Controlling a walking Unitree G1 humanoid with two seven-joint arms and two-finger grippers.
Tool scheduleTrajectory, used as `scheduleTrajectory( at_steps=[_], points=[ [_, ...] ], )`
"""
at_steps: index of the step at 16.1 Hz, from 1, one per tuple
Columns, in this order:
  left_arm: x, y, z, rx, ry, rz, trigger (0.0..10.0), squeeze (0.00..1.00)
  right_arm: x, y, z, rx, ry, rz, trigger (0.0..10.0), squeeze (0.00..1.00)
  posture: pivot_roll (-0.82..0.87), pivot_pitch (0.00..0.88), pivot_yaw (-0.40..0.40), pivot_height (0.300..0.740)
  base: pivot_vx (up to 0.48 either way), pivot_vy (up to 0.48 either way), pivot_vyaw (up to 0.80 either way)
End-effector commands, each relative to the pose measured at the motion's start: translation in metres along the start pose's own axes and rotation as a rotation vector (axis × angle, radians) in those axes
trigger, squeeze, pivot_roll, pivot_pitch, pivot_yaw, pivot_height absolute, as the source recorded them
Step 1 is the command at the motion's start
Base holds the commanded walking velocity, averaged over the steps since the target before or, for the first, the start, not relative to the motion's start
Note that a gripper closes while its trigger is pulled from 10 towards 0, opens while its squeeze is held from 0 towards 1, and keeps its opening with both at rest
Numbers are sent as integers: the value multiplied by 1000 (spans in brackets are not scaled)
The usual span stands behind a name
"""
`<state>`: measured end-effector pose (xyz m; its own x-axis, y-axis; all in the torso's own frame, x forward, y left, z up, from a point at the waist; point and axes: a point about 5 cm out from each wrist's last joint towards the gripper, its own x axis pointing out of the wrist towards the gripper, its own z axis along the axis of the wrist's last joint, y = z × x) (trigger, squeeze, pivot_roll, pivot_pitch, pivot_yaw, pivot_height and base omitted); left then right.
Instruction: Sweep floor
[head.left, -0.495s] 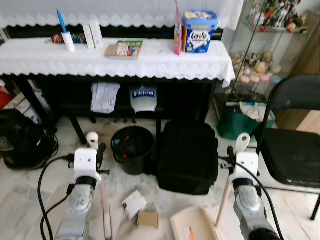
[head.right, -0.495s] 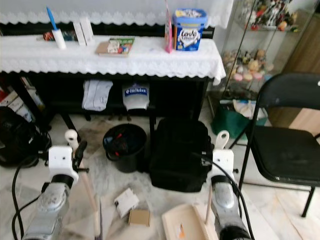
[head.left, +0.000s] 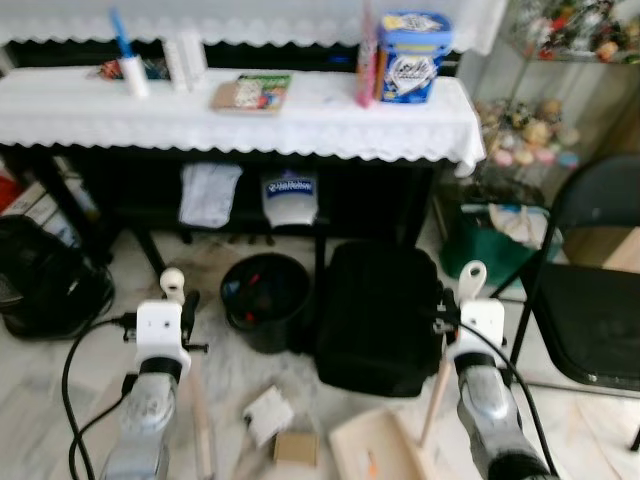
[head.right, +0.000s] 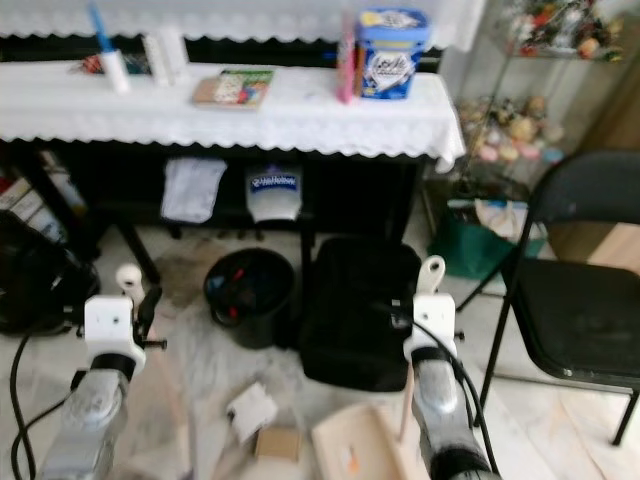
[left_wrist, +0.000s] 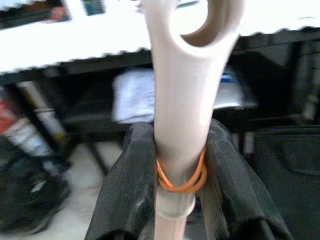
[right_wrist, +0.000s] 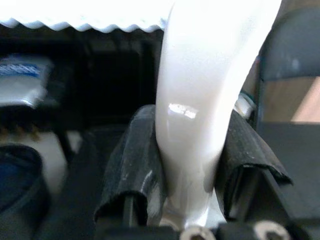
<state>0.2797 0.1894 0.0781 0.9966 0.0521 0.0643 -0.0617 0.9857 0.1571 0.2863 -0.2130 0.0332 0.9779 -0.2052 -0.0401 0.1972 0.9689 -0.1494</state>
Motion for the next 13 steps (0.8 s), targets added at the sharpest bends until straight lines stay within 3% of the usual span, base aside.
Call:
scheduleTrajectory(
  at_steps=[1, 13],
  points=[
    [1, 12, 6, 12, -29, 31, 10000, 0, 8, 8, 15, -4, -66, 28, 10000, 0, 130, 0, 17, 740, 0, 0, 0],
    [0, 23, -4, 74, 40, 56, 10000, 0, 5, 8, 11, -5, -55, 24, 10000, 0, 128, 0, 23, 740, 0, 0, 0]
  ],
)
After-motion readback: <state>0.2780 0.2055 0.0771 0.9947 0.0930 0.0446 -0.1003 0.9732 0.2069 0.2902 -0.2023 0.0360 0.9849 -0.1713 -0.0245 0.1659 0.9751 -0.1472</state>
